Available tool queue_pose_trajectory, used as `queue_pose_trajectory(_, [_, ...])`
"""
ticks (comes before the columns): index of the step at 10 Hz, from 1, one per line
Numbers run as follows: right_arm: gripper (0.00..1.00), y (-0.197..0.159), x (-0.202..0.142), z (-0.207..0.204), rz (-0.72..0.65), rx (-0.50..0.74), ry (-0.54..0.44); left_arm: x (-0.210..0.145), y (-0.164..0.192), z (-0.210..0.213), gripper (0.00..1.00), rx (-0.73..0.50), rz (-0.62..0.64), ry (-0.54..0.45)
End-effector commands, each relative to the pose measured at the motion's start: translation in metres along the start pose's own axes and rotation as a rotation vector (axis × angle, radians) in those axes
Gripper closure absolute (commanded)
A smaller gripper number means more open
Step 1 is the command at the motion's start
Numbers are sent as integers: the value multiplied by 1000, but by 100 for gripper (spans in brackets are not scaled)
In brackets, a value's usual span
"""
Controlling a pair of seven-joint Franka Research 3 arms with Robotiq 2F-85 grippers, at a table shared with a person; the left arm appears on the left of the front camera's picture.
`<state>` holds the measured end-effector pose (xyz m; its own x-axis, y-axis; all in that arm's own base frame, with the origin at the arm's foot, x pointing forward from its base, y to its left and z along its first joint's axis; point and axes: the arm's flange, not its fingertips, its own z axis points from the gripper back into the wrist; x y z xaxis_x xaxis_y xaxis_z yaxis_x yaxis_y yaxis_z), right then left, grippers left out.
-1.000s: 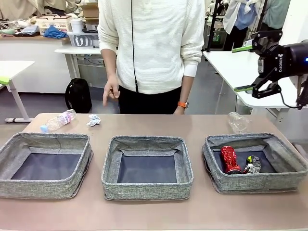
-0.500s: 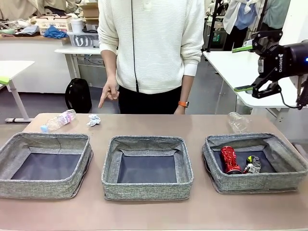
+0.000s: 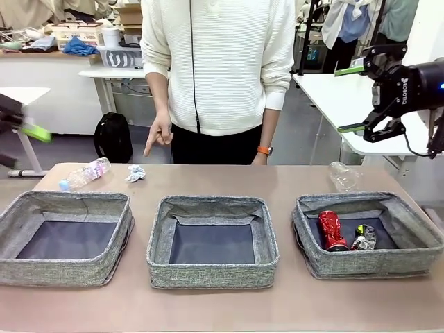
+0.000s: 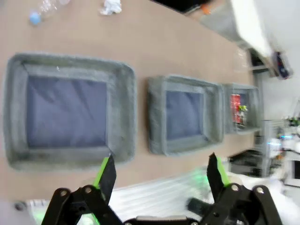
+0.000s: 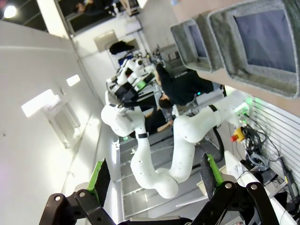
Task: Sort the waste into the appropriate baskets.
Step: Pick up the waste item pointed out by the person.
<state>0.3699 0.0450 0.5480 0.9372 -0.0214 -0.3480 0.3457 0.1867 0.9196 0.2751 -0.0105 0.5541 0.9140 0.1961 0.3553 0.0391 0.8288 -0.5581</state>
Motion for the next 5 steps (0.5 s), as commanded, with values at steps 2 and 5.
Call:
queue_pose_trajectory(2, [0, 2, 0, 1, -18, -11, -7, 38, -21, -79, 0, 552, -348, -80])
queue_pose_trajectory(5, [0, 2, 0, 1, -18, -11, -7, 28, -36, -90, 0, 385, -331, -40])
